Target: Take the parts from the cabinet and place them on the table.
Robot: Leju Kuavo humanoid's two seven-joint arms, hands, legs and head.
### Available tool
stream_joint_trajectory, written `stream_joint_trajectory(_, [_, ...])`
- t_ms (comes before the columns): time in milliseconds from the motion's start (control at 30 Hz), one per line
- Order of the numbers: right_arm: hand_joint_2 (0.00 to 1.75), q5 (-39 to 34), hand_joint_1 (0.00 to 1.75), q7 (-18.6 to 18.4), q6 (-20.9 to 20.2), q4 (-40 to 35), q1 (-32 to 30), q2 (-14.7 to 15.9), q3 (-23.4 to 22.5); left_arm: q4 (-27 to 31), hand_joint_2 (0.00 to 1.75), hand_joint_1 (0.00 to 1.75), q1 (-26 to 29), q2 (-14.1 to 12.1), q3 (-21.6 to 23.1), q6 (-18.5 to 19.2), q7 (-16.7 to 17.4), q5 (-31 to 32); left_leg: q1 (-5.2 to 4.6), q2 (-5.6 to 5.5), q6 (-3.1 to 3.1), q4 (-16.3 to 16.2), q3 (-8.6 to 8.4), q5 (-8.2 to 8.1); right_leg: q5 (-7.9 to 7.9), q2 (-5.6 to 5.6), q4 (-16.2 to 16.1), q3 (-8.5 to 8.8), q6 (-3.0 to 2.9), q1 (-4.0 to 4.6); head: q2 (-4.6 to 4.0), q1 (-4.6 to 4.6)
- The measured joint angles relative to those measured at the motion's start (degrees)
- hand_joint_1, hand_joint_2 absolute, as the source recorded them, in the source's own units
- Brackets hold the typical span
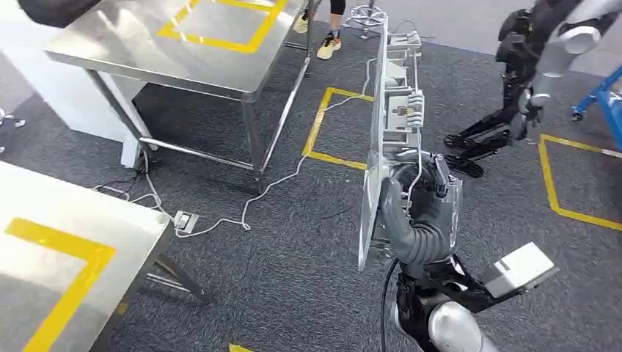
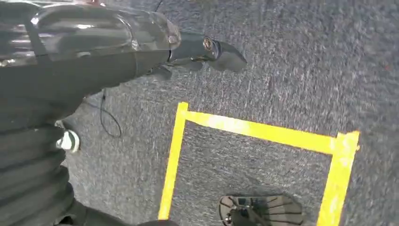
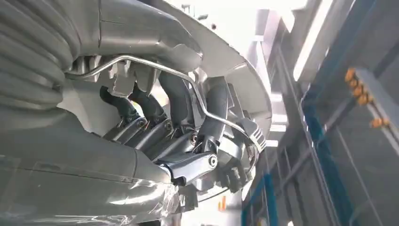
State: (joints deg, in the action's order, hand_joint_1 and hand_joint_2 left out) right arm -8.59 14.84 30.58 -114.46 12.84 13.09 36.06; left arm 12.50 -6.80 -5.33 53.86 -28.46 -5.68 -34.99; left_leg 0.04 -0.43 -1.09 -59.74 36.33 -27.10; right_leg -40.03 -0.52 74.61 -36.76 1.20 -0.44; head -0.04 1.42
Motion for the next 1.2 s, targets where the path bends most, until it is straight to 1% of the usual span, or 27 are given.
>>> stream_joint_trajectory(33, [1.75,0.02,1.64,0.00,-0.18,0.00,0.02,0.02,0.02,0.00,1.75,0.00,0.03,0.00,0.00,-0.02,0.02,-0.04,-0.18,-1.13,-0.11,0.00,-0.01,0.07,0.34,0.14,1.43,-0.89,-0.33,0.08,0.00,0.26])
stream_joint_trajectory(67, [1.75,0.02,1.64,0.00,-0.33,0.00,0.04,0.04,0.02,0.00,1.75,0.00,0.06,0.00,0.00,-0.02,0.15,-0.09,-0.35,-2.10,-0.20,-0.01,-0.03,0.14,1.96,0.27,0.04,-0.53,-0.79,0.18,0.00,0.42])
stream_joint_trajectory(133, [1.75,0.02,1.64,-0.06,-0.52,-0.02,0.22,0.04,0.00,0.00,1.75,0.00,0.05,-0.02,0.00,-0.02,0.24,-0.09,-0.51,-4.05,-0.30,-0.01,-0.11,0.32,7.51,1.28,-8.48,2.80,-1.86,0.63,0.00,0.68])
stream_joint_trajectory(167, [1.75,0.02,1.64,-0.07,-0.55,-0.02,0.34,0.07,0.00,0.00,1.75,0.00,0.07,-0.02,0.00,-0.05,0.24,-0.09,-0.47,-4.88,-0.26,0.02,-0.10,0.41,10.09,3.44,-13.55,4.85,-2.37,0.88,0.00,0.83])
stream_joint_trajectory(200, [1.75,0.02,1.64,-0.07,-0.61,-0.02,0.36,0.13,-0.02,0.02,1.75,0.00,0.03,0.07,0.00,-0.05,0.24,-0.07,-0.63,-5.67,0.00,-0.06,0.13,0.64,9.63,5.34,-15.21,5.61,-2.80,0.78,0.00,0.59])
stream_joint_trajectory(333, [1.75,-0.09,1.64,-0.15,-1.16,-0.04,0.83,0.17,0.02,0.04,1.75,0.00,0.40,0.04,0.00,0.06,0.31,0.17,-0.15,-8.16,1.47,0.46,0.97,1.61,10.17,3.18,-17.03,6.21,-3.16,1.01,0.00,1.20])
stream_joint_trajectory(367, [1.75,-0.13,1.64,-0.18,-1.18,0.00,1.09,0.11,0.09,0.04,1.75,0.00,0.53,-0.04,0.02,0.06,0.33,0.20,-0.39,-4.26,1.19,-0.27,1.16,0.84,10.92,2.10,-18.19,6.61,-2.85,0.60,0.00,1.00])
stream_joint_trajectory(400, [1.75,-0.17,1.64,-0.26,-1.22,-0.02,1.04,0.09,0.15,0.04,1.75,0.00,0.36,-0.11,0.02,0.09,0.31,0.20,-0.76,0.39,1.53,-1.96,2.09,-0.94,11.20,1.71,-18.75,6.82,-3.16,0.77,0.00,0.47])
stream_joint_trajectory(433, [1.75,-0.15,1.64,-0.26,-1.25,-0.02,1.15,0.13,0.15,0.04,1.75,0.00,0.14,-0.15,0.02,0.09,0.33,0.20,-0.34,1.19,1.98,-5.57,3.79,-3.24,11.33,0.91,-18.83,6.78,-3.31,0.77,0.00,0.09])
stream_joint_trajectory(467, [1.75,-0.17,1.64,-0.28,-1.27,0.00,1.10,0.13,0.13,0.04,1.75,0.00,0.05,-0.15,0.02,0.09,0.31,0.20,0.05,1.11,2.35,-9.65,5.53,-5.18,11.33,0.11,-18.79,6.76,-3.28,0.71,0.00,-0.19])
stream_joint_trajectory(533, [1.75,-0.28,1.64,-0.35,-1.33,0.15,1.03,0.15,0.20,0.07,1.75,0.00,0.08,-0.13,0.02,0.09,0.33,0.20,0.78,0.66,3.15,-15.33,8.00,-6.88,11.19,-1.64,-18.71,6.72,-3.10,0.49,-0.02,-0.83])
stream_joint_trajectory(567, [1.75,-0.39,1.64,-0.44,-1.38,0.20,1.03,0.15,0.24,0.04,1.75,0.00,0.13,-0.15,0.02,0.09,0.39,0.20,1.12,0.61,3.62,-14.47,7.39,-5.73,11.07,-2.47,-18.62,6.71,-2.91,0.41,0.00,-1.12])
stream_joint_trajectory(633, [1.75,-0.55,1.64,-0.44,-1.71,0.20,1.09,0.11,0.33,0.04,1.75,0.00,0.11,-0.33,0.02,0.11,0.74,0.37,1.57,1.85,4.35,-6.25,2.62,-1.39,10.57,-3.92,-18.07,6.75,-2.12,0.03,0.00,-1.55])
stream_joint_trajectory(667, [1.75,-0.63,1.64,-0.44,-1.88,0.20,1.16,0.11,0.37,0.04,1.75,0.00,0.07,-0.39,0.02,0.13,0.85,0.44,1.57,4.77,4.68,-1.36,-0.20,0.29,10.14,-4.48,-17.53,6.78,-1.58,-0.06,0.00,-1.73])
stream_joint_trajectory(700, [1.75,-0.70,1.64,-0.44,-2.01,0.20,1.22,0.09,0.42,0.13,1.75,0.00,-0.06,-0.31,0.02,0.24,0.85,0.52,0.67,7.59,4.25,-0.74,-0.76,-1.21,9.77,-4.97,-17.27,6.52,-1.08,0.27,0.00,-2.27])
stream_joint_trajectory(767, [1.75,-0.92,1.64,-0.48,-2.19,0.17,1.52,0.09,0.68,0.15,1.75,0.00,-0.01,-0.33,0.02,0.28,0.87,0.57,0.69,6.34,2.62,-0.39,-0.18,-0.84,9.46,-5.78,-16.74,6.76,-0.69,0.43,0.00,-1.57])
stream_joint_trajectory(833, [1.75,-1.03,1.64,-0.48,-2.30,0.31,1.56,0.09,0.85,0.13,1.75,0.00,-0.04,-0.33,0.02,0.28,0.92,0.57,0.53,4.96,1.87,-0.37,-0.05,-0.79,9.28,-6.84,-16.99,7.05,-0.37,0.16,0.00,-1.42])
stream_joint_trajectory(867, [1.75,-1.05,1.64,-0.48,-2.30,0.33,1.67,0.09,0.92,0.15,1.75,0.00,-0.07,-0.37,0.02,0.28,0.96,0.57,0.74,4.05,1.49,-0.22,-0.25,-0.63,8.52,-6.09,-16.65,6.96,0.16,-0.21,0.00,-1.27])
stream_joint_trajectory(900, [1.75,-1.05,1.64,-0.48,-2.30,0.33,1.63,0.09,0.98,0.15,1.75,0.00,-0.15,-0.35,0.02,0.28,0.96,0.59,0.73,3.42,1.21,-0.23,-0.23,-0.60,7.08,-3.41,-15.06,6.59,0.21,-0.43,0.00,-1.07])
stream_joint_trajectory(933, [1.75,-1.03,1.64,-0.48,-2.30,0.33,1.61,0.09,1.01,0.15,1.75,0.00,-0.32,-0.39,0.02,0.28,0.96,0.61,0.72,2.64,0.93,-0.24,-0.23,-0.55,4.51,-1.30,-10.94,4.94,0.18,-0.41,0.00,-0.74])
stream_joint_trajectory(1000, [1.75,-1.05,1.64,-0.48,-2.30,0.46,1.55,0.09,1.12,0.15,1.75,0.00,-0.54,-0.42,0.02,0.28,0.94,0.70,0.40,0.89,0.47,-0.25,-0.21,-0.47,0.39,-0.03,-1.23,0.58,0.04,-0.39,0.00,0.00])
stream_joint_trajectory(1033, [1.75,-1.05,1.64,-0.48,-2.30,0.61,1.48,0.09,1.22,0.15,1.75,0.00,-0.53,-0.42,0.02,0.30,0.94,0.70,0.25,-0.14,0.41,-0.26,-0.22,-0.43,-0.11,0.07,1.71,-0.96,-0.19,-0.30,0.00,0.20])
stream_joint_trajectory(1067, [1.75,-1.05,1.64,-0.48,-2.30,0.68,1.33,0.09,1.27,0.15,1.75,0.00,-0.50,-0.42,0.02,0.30,0.96,0.70,0.14,-1.13,0.32,-0.26,-0.26,-0.37,0.79,0.16,1.69,-1.17,-0.57,-0.15,0.00,0.28])
stream_joint_trajectory(1100, [1.75,-1.05,1.64,-0.50,-2.30,0.68,1.32,0.09,1.29,0.15,1.75,0.00,-0.48,-0.42,0.02,0.30,0.96,0.70,0.02,-2.13,0.26,-0.26,-0.29,-0.32,2.93,0.31,-0.63,-0.44,-1.07,0.01,0.00,0.52])
stream_joint_trajectory(1133, [1.75,-1.05,1.64,-0.48,-2.30,0.68,1.39,0.09,1.29,0.15,1.75,0.00,-0.49,-0.42,0.02,0.30,0.96,0.70,-0.07,-3.23,0.15,-0.26,-0.32,-0.22,6.17,0.87,-5.34,1.34,-1.73,0.21,0.00,0.81])
stream_joint_trajectory(1167, [1.75,-1.05,1.64,-0.48,-2.30,0.68,1.44,0.11,1.29,0.15,1.75,0.00,-0.50,-0.42,0.02,0.30,0.96,0.70,-0.07,-4.19,0.18,-0.26,-0.34,-0.13,9.22,2.13,-10.74,3.40,-2.34,0.54,0.00,0.94])
stream_joint_trajectory(1200, [1.75,-1.05,1.64,-0.48,-2.36,0.63,1.51,0.09,1.29,0.15,1.75,0.00,-0.48,-0.39,0.02,0.30,0.96,0.70,0.10,-4.95,0.29,-0.21,-0.22,-0.03,10.24,4.94,-14.35,4.69,-2.86,0.72,0.00,0.98])
